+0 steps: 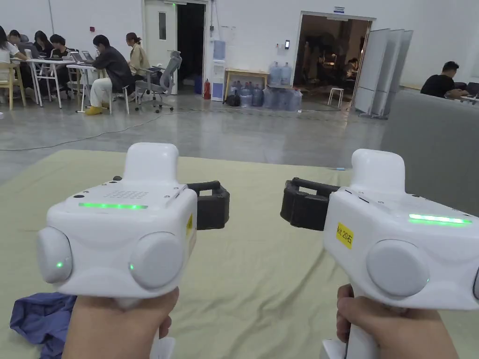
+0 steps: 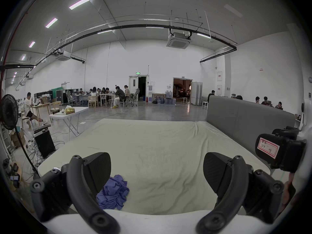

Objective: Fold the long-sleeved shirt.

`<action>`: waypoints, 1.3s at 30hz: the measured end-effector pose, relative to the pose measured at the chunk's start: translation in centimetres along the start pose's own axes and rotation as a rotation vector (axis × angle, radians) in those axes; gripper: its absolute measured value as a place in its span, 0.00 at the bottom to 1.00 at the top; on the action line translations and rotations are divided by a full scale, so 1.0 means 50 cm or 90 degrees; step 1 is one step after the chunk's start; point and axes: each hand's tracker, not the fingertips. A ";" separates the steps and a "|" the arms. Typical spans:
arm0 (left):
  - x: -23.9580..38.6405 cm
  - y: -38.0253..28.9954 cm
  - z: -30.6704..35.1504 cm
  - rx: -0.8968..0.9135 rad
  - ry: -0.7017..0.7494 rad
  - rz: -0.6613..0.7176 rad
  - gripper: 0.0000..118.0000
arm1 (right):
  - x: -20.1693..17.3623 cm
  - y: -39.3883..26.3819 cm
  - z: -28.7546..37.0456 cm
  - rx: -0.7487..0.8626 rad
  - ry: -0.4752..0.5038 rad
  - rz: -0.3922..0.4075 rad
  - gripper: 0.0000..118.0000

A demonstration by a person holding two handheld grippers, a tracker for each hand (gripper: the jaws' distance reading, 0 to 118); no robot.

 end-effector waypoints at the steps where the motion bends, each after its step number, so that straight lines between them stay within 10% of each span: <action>1: 0.000 0.000 0.000 0.000 0.001 -0.001 0.92 | 0.000 0.000 0.000 0.000 0.000 0.000 1.00; 39: 0.006 0.011 -0.006 0.006 0.023 -0.002 0.92 | -0.010 -0.002 -0.002 -0.005 -0.003 0.003 0.87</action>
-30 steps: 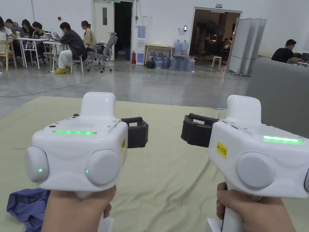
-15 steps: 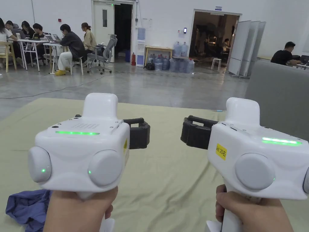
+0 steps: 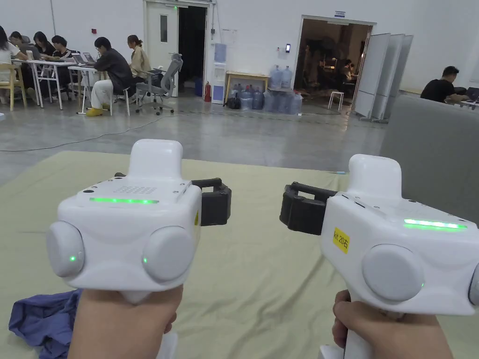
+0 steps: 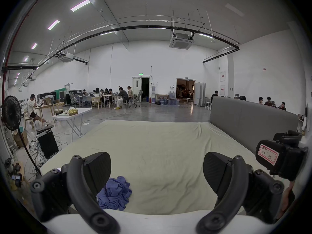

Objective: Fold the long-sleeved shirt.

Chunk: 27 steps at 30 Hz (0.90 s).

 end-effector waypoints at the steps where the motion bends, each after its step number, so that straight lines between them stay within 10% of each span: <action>1: 0.000 -0.001 -0.001 0.000 0.002 0.000 0.88 | 0.000 0.000 0.000 0.000 0.000 0.001 0.75; 2: -0.001 -0.002 -0.002 0.000 0.003 -0.001 0.74 | -0.001 -0.001 -0.001 -0.003 0.000 0.001 0.51; 3: -0.002 -0.005 -0.002 0.001 -0.002 -0.002 0.23 | -0.001 -0.001 -0.001 -0.009 0.004 0.002 0.06; 4: -0.006 -0.008 0.002 0.007 -0.026 0.001 0.00 | -0.002 -0.002 -0.002 -0.014 0.018 0.002 0.00; 15: -0.067 -0.012 0.000 -0.032 -0.044 0.026 0.00 | -0.051 -0.026 -0.059 -0.068 0.074 -0.015 0.00; 23: -0.346 -0.013 0.052 -0.016 0.170 0.097 0.00 | -0.370 -0.059 -0.085 -0.115 0.389 0.040 0.00; 27: -0.414 -0.054 0.015 -0.074 0.198 0.094 0.00 | -0.422 -0.093 -0.084 -0.132 0.450 0.063 0.00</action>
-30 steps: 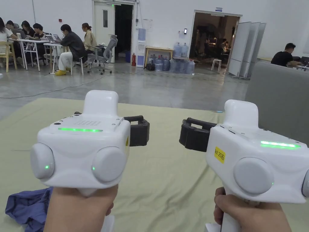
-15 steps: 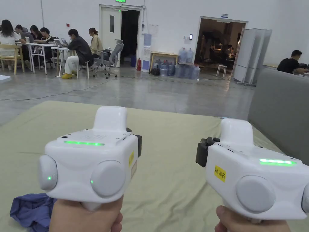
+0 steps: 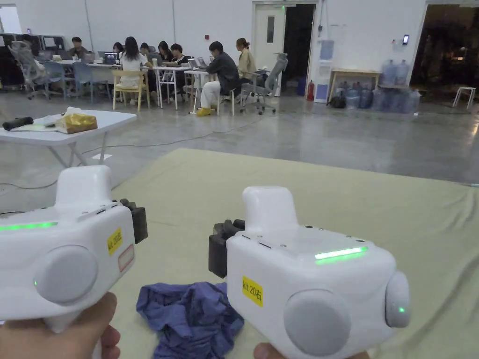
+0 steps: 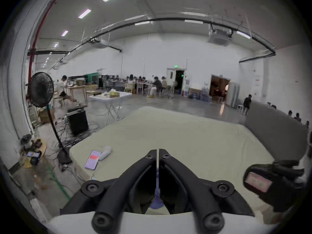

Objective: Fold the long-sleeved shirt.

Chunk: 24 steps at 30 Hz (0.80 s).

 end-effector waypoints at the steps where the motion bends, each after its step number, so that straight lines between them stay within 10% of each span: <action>1: -0.003 -0.009 -0.021 -0.017 -0.002 -0.007 0.00 | 0.008 -0.007 -0.005 -0.003 -0.006 0.005 0.00; 7: 0.027 -0.095 -0.198 -0.144 -0.065 -0.002 0.05 | 0.146 -0.047 -0.026 -0.077 -0.088 -0.047 0.00; 8: 0.036 -0.112 -0.235 -0.169 -0.088 0.016 0.27 | 0.176 -0.054 -0.026 -0.084 -0.104 -0.059 0.00; 9: 0.041 -0.129 -0.266 -0.190 -0.105 0.038 0.72 | 0.201 -0.061 -0.025 -0.088 -0.119 -0.066 0.00; 11: 0.053 -0.164 -0.344 -0.258 -0.149 0.078 0.98 | 0.254 -0.074 -0.022 -0.104 -0.154 -0.076 0.00; 22: 0.138 -0.309 -0.639 -0.429 -0.008 -0.048 0.92 | 0.421 -0.138 -0.029 -0.181 -0.244 -0.126 0.00; 23: 0.143 -0.329 -0.666 -0.451 0.013 -0.081 0.78 | 0.430 -0.142 -0.030 -0.185 -0.250 -0.128 0.00; 24: 0.150 -0.347 -0.687 -0.482 0.025 -0.124 0.39 | 0.441 -0.145 -0.030 -0.191 -0.257 -0.131 0.00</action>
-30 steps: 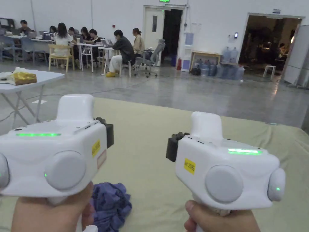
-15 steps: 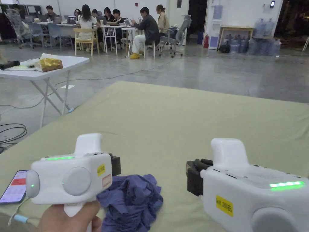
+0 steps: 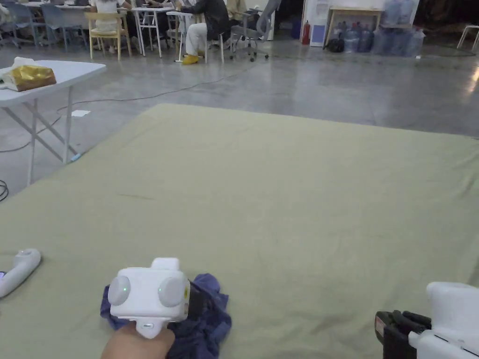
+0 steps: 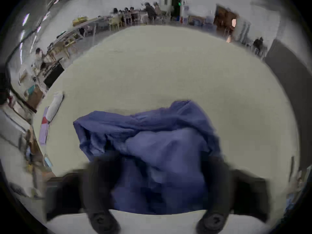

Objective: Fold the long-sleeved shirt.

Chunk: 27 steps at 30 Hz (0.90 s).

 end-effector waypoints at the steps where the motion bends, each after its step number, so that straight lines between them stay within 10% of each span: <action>1: 0.004 0.003 -0.017 -0.026 0.002 -0.026 0.21 | 0.008 -0.001 -0.002 -0.005 -0.007 -0.002 0.00; 9: 0.010 0.118 0.231 0.117 -0.255 0.139 0.07 | 0.071 -0.004 0.021 0.000 -0.006 -0.063 0.00; 20: 0.219 0.230 0.743 0.379 -0.442 -0.053 0.07 | 0.132 0.021 0.188 0.113 0.006 -0.113 0.00; 27: 0.442 0.169 0.692 0.315 -0.437 -0.172 0.07 | 0.180 0.012 0.266 0.164 -0.025 -0.127 0.00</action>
